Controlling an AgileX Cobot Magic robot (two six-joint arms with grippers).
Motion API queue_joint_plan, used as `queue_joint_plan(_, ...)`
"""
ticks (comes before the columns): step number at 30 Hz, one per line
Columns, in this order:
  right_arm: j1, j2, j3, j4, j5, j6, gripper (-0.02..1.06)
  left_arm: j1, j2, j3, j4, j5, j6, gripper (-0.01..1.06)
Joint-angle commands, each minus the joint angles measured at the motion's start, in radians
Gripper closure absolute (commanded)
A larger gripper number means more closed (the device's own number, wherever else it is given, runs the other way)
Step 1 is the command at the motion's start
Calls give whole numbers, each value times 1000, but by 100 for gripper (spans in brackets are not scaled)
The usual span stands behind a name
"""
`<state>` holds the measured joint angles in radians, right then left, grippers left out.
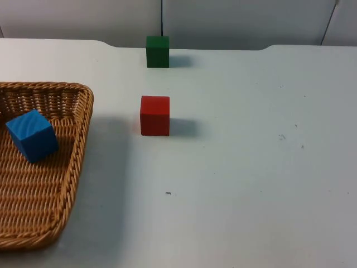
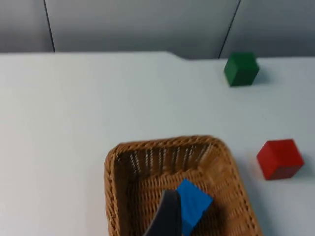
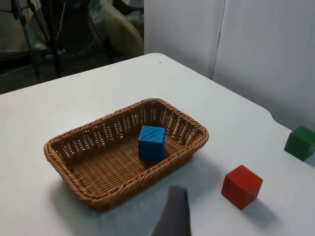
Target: Pick up the basket with the left hand and place the blue cube into the basket with the right hand.
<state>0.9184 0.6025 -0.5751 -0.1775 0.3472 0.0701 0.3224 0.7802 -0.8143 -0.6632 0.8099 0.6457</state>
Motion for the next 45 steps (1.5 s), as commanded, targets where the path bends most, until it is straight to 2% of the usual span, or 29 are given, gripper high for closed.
queue_joint_plan(1, 1, -8, 4, -2, -15, 0, 34, -5, -109, 2, -13, 25, -28, 31)
queue_joint_plan(5, 1, -8, 4, -2, -13, 0, 34, -15, -231, 2, -9, 27, -52, 31)
queue_joint_plan(9, 1, -8, 4, -2, -1, 0, 34, -79, -303, 2, 17, 54, -60, 31)
queue_joint_plan(13, 1, -8, 4, -2, 9, 0, 34, -178, -356, 6, 146, 105, -168, 31)
queue_joint_plan(14, 1, -8, 4, -2, 9, 0, 34, -178, -356, 6, 146, 105, -168, 31)
queue_joint_plan(17, 1, -8, 4, -2, 14, 0, 34, -251, -386, 75, 158, 122, -195, 31)
queue_joint_plan(23, 1, -8, 4, -5, 14, 0, 34, -257, -467, 211, 290, 98, -321, 31)
queue_joint_plan(29, 1, -8, 4, -9, 14, 0, 34, -257, -582, 246, 415, 111, -424, 31)
queue_joint_plan(31, 1, -8, 4, -12, 14, 0, 34, -257, -665, 246, 504, 134, -486, 31)
queue_joint_plan(32, 1, -8, 4, -12, 14, 0, 34, -257, -665, 246, 504, 134, -486, 31)
queue_joint_plan(35, 1, -8, 4, -12, 14, 0, 34, -257, -753, 246, 595, 198, -526, 31)
queue_joint_plan(42, 1, -8, 4, -28, 7, 0, 34, -257, -780, 251, 663, 268, -589, 31)
queue_joint_plan(45, 1, -8, 4, -28, 5, 0, 34, -257, -780, 274, 663, 268, -603, 31)
